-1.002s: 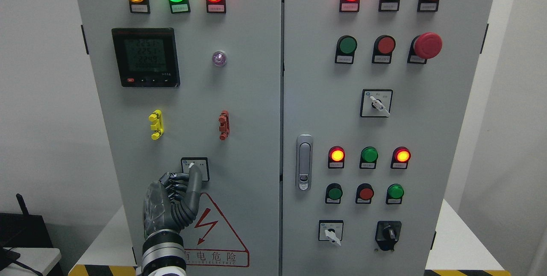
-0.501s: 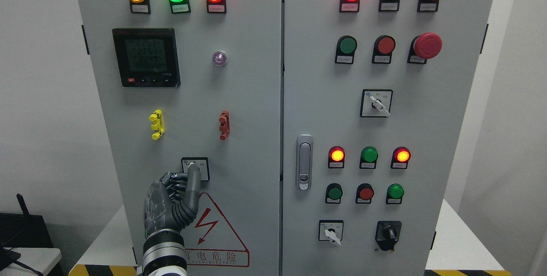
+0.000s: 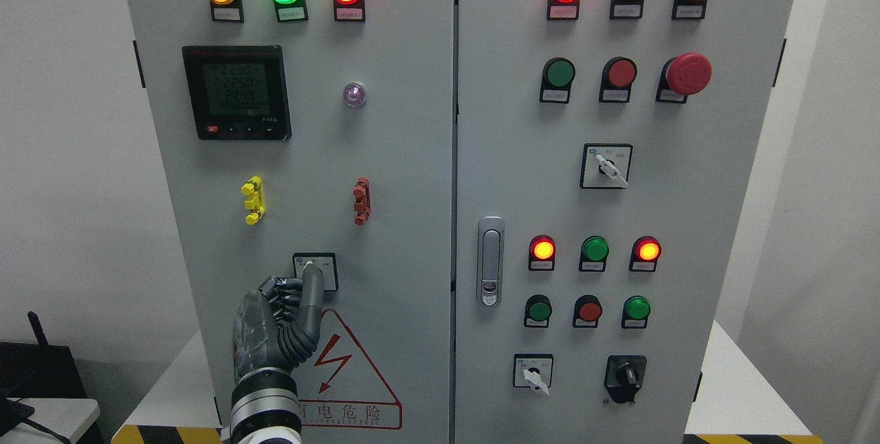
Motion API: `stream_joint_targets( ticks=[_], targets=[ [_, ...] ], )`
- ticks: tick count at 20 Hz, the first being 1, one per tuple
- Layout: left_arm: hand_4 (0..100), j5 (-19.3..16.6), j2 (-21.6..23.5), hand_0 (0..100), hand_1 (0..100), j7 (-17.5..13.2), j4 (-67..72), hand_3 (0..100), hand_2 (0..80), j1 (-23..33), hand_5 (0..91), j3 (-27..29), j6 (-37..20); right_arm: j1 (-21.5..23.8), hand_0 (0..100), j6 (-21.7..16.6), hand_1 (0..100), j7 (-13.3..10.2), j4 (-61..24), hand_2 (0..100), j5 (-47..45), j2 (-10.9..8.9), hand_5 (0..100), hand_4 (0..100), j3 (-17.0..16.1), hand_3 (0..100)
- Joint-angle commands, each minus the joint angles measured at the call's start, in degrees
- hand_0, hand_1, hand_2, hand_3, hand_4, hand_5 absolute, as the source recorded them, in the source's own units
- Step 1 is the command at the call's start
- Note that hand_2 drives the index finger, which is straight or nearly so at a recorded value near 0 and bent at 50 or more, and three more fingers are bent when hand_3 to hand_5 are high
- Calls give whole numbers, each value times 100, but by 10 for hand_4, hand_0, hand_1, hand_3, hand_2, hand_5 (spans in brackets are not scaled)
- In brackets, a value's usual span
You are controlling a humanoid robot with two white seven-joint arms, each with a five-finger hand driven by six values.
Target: Turn on light switch 1
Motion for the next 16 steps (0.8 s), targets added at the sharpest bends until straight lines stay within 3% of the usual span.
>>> stream_joint_targets(
  ticks=[1,8,16],
  targets=[
    [870,1,1,532,295,-9,33,786,449,-1,867,-9,21,3,120,-5,389,-4,0,0,-141,-8,0,0,97,0],
    [872,1,1,583,276,0,33,787,439,-10,866,0,21,-5,120,-5,389,-4,0,0,-141,-8,0,0,97,0],
    [877,27,1,669,162,-9,33,806,427,-10,865,0,21,3,120,-5,389,-4,0,0,-141,0,0,0,97,0]
  ],
)
